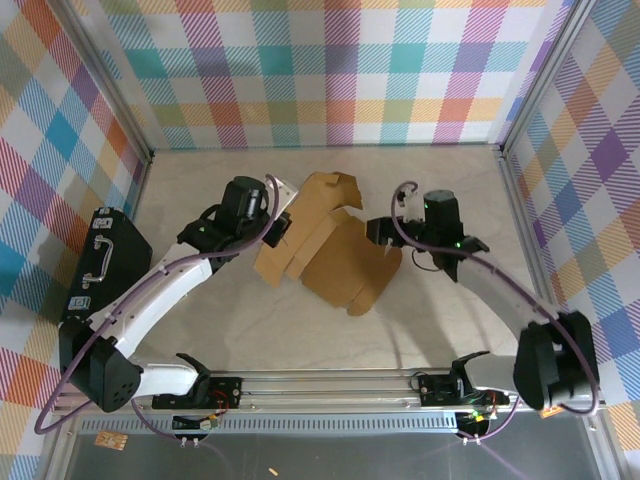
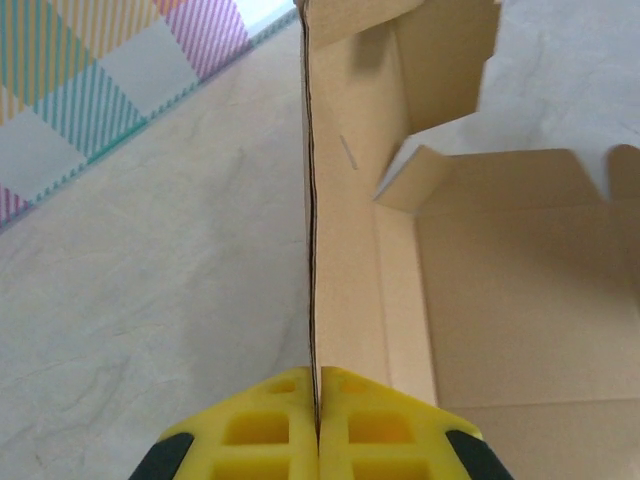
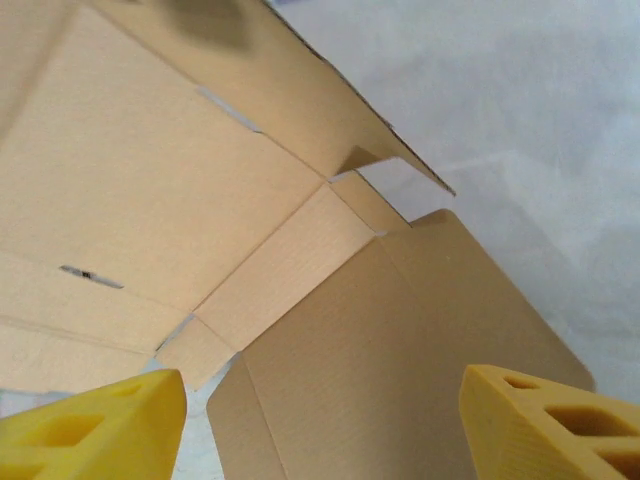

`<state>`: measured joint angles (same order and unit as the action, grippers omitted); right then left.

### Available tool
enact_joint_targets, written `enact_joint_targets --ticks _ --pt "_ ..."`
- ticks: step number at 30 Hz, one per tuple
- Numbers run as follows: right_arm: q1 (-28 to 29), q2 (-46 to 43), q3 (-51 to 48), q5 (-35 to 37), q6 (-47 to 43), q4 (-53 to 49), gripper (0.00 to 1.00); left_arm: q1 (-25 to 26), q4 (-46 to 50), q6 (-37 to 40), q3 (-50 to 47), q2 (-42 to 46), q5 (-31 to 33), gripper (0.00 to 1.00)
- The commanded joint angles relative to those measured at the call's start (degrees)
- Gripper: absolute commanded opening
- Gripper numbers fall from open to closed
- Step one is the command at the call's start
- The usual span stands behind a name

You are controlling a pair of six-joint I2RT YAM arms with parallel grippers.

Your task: Fold the paper box

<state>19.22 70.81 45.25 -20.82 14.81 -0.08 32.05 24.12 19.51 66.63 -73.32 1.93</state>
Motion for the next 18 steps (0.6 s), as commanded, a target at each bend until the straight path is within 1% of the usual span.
enact_joint_targets --ticks 1,3,4,5,6,9,11,14,18 --pt "0.6 -3.6 -5.4 -5.1 -8.0 11.7 0.75 -0.1 2.6 0.2 0.3 2.9 -3.8 0.01" --pt "1.0 -6.1 -6.2 -8.6 -13.9 14.0 0.75 -0.1 5.0 1.8 1.9 2.4 -5.3 0.0" --pt "1.8 -7.4 -6.5 -9.6 -18.6 14.8 0.76 -0.1 6.9 2.7 2.9 1.7 -6.1 0.01" --pt "2.7 -8.6 -6.4 -9.7 -23.9 14.9 0.77 -0.1 8.5 3.7 3.9 1.0 -6.9 0.0" --pt "3.5 -9.2 -5.5 -9.5 -27.3 14.3 0.78 -0.1 9.8 4.8 4.6 0.4 -8.0 0.01" --pt "6.2 -8.1 2.7 -11.3 -40.7 3.3 0.78 0.0 13.0 9.4 5.6 -0.3 -12.2 0.0" --pt "7.6 -6.0 10.4 -11.5 -48.5 -7.1 0.78 0.2 12.4 10.7 4.9 0.4 -12.4 0.0" --pt "8.2 -2.4 18.5 -11.7 -54.6 -16.0 0.76 0.3 12.1 13.2 4.1 1.2 -12.9 0.0" --pt "8.6 3.8 27.1 -14.0 -60.1 -24.7 0.7 0.4 12.6 16.2 4.0 1.7 -14.2 0.0"
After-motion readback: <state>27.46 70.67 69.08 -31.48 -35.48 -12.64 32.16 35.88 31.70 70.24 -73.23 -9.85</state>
